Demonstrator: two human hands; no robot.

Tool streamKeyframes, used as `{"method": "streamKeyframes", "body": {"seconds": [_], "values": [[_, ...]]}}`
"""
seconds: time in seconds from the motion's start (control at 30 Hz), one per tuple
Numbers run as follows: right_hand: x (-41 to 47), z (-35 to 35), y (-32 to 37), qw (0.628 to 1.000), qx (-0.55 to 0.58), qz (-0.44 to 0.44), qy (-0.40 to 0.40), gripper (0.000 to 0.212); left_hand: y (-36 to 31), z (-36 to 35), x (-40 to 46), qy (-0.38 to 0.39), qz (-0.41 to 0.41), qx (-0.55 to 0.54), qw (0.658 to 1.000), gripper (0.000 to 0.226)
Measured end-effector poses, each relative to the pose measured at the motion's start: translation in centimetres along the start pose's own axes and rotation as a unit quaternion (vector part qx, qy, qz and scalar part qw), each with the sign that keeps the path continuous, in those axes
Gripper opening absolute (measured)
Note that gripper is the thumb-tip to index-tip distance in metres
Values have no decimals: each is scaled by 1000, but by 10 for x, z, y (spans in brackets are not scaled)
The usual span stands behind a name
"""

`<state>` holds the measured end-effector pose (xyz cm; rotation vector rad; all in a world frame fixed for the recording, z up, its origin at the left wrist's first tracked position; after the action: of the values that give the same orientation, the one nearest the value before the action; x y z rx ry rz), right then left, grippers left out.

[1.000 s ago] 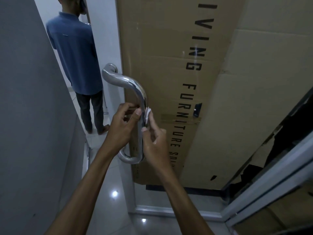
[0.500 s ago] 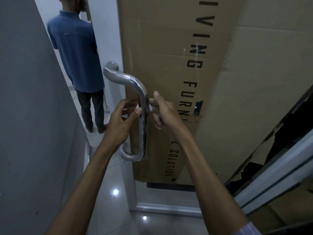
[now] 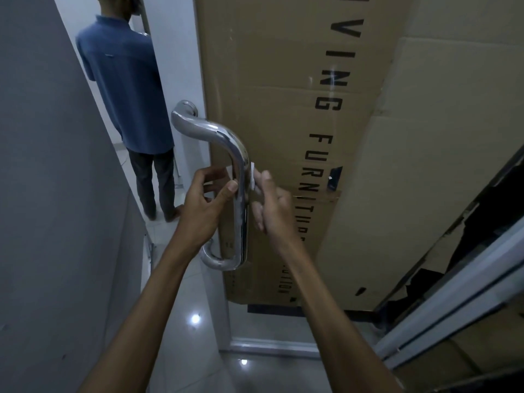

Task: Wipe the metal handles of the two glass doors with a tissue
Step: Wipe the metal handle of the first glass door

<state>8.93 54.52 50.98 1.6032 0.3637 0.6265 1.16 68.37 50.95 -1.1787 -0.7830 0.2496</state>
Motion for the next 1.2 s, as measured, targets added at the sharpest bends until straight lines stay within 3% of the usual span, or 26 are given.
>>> {"method": "streamKeyframes", "body": {"seconds": [0.13, 0.33, 0.53, 0.73, 0.87, 1.0, 1.13, 1.2], "values": [[-23, -2, -22, 998, -15, 24, -53, 35, 2, -2, 1, 11, -4, 7, 1000, 47], [-41, -34, -43, 998, -58, 25, -20, 66, 3, -5, 2, 19, -7, 12, 1000, 47], [-21, -11, -22, 998, -26, -42, -43, 60, -2, -7, 0, 21, -5, 8, 1000, 44], [14, -3, -2, 988, 5, -143, 60, 65, 7, -4, -4, 15, 3, 52, 999, 40], [17, -3, 4, 979, -14, -168, 111, 63, -11, -14, -11, 21, -19, 5, 1000, 25], [15, -6, 10, 983, -59, -143, 100, 53, -15, -21, -21, 11, 2, -78, 997, 27], [13, 0, 35, 987, -141, -49, 58, 33, -27, -11, -28, -66, -6, -85, 994, 24], [12, 6, 44, 988, -150, -18, 44, 36, -31, -3, -35, -115, -20, -81, 990, 21]]}}
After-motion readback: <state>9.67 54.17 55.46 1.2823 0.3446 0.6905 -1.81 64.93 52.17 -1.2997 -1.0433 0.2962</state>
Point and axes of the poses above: each hand's wrist, its own x-axis towards the middle knuckle, its own z-axis out of the back of the hand, y = z × x, the point moved 10 cm from there along x, towards the middle knuckle, and after that the axes turned 4 degrees about -z, right-handed, at the moved point
